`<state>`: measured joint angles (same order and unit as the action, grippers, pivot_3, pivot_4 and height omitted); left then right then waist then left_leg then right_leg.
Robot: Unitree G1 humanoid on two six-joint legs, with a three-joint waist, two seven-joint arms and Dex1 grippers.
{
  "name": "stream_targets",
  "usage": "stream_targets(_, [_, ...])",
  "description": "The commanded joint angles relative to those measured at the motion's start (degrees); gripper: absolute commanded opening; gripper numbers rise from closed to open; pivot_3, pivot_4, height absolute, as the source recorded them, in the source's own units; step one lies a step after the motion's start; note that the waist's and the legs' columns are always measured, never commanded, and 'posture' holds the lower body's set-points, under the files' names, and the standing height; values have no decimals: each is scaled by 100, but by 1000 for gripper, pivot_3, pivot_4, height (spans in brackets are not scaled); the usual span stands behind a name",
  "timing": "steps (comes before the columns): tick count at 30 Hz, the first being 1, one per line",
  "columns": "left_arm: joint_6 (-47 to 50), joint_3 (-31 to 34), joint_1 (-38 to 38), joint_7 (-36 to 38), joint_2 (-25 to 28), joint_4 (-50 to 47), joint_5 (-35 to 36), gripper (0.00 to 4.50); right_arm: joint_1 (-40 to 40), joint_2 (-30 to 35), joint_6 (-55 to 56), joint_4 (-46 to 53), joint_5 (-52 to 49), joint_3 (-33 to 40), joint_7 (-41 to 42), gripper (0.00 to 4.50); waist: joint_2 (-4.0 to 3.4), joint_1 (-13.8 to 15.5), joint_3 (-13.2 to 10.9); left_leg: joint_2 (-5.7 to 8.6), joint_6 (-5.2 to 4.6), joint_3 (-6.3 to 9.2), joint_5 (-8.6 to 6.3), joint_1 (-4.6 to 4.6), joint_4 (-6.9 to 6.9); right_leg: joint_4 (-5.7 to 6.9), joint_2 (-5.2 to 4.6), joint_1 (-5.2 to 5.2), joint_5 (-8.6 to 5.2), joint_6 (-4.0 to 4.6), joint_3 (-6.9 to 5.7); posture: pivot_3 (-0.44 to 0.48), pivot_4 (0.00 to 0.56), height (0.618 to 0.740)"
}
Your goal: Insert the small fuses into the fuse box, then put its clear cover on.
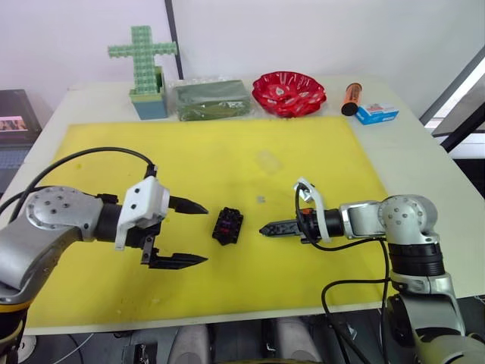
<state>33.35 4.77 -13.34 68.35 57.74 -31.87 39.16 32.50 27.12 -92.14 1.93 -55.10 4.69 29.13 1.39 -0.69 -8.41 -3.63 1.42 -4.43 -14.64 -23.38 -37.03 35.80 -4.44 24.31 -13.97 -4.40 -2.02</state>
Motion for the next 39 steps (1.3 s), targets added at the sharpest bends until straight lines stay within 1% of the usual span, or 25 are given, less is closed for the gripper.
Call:
stream_targets(1, [-77, 65, -75, -42, -27, -40, -3, 4500, 51, 22, -36, 80, -257, -56, -100, 2781, 0, 0, 0, 0, 0, 0, 0, 0, 0, 0, 0, 0, 0, 0, 0, 0, 150, 740])
stream_targets(3, [-88, 61, -64, -46, -28, -36, -18, 4500, 36, 71, -36, 117, -334, -80, -132, 2432, 0, -1, 0, 0, 0, 0, 0, 0, 1, 0, 0, 0, 0, 0, 1, 0, 150, 740])
stream_targets(10, [-129, 50, -51, -54, -49, -13, -91, 4500, -52, 271, -36, 131, -655, -96, -247, 2432, 0, 7, 0, 0, 0, 0, 0, -1, 1, 0, 0, 0, 0, 0, 1, 0, 150, 740])
stream_targets(21, [-197, 8, -95, -43, -74, 47, -222, 4500, -108, 146, -36, 95, -1031, -46, -707, 2432, 0, 4, 0, 0, 0, 1, 0, -1, 1, -1, 0, 0, 0, 0, 1, 0, 150, 740])
stream_targets(24, [-195, 2, -105, -49, -83, 54, -235, 4500, -87, 76, -36, 88, -1009, -23, -807, 1881, 0, 2, 0, 0, 0, 1, 0, -1, 1, -1, 0, 0, 0, 0, 1, 0, 150, 740])
stream_targets(25, [-196, 1, -108, -55, -86, 54, -243, 4500, -76, 72, -36, 108, -980, -24, -806, 1616, 0, 2, 0, 0, 0, 1, 0, -1, 1, -1, 0, 0, 0, 0, 1, 0, 150, 740])
stream_targets(28, [-189, -4, -127, -62, -91, 65, -252, 4500, 0, 61, -36, 59, -898, -17, -827, 538, -1, 8, 0, 0, 0, 1, 0, -1, 1, -1, 0, 1, 0, 0, 1, 0, 150, 740])
stream_targets(29, [-188, -4, -128, -66, -94, 63, -256, 4500, 43, 70, -36, 44, -882, -24, -814, 244, -1, 9, 0, 0, 0, 1, 0, -1, 1, -1, 0, 1, 0, 0, 1, 0, 150, 740])
stream_targets(30, [-188, -3, -127, -68, -96, 60, -259, 4500, 70, 78, -36, 38, -874, -29, -803, 47, -1, 7, 0, 0, 0, 1, 0, -1, 1, -1, 0, 1, 0, 0, 1, 0, 150, 740])
stream_targets(36, [-190, -22, -158, -96, -122, 81, -278, 4500, 330, 115, -36, 54, -735, -198, -718, 47, -1, 1, -1, 0, 0, 1, 0, -1, 1, -1, 0, 1, 0, 0, 1, 0, 150, 740])
stream_targets(39, [-192, -31, -163, -119, -130, 77, -284, 4500, 426, 206, -36, 152, -604, -405, -594, 47, -1, 5, -1, 0, 0, 1, 0, -1, 1, -1, 0, 1, 0, 0, 1, 0, 150, 740])
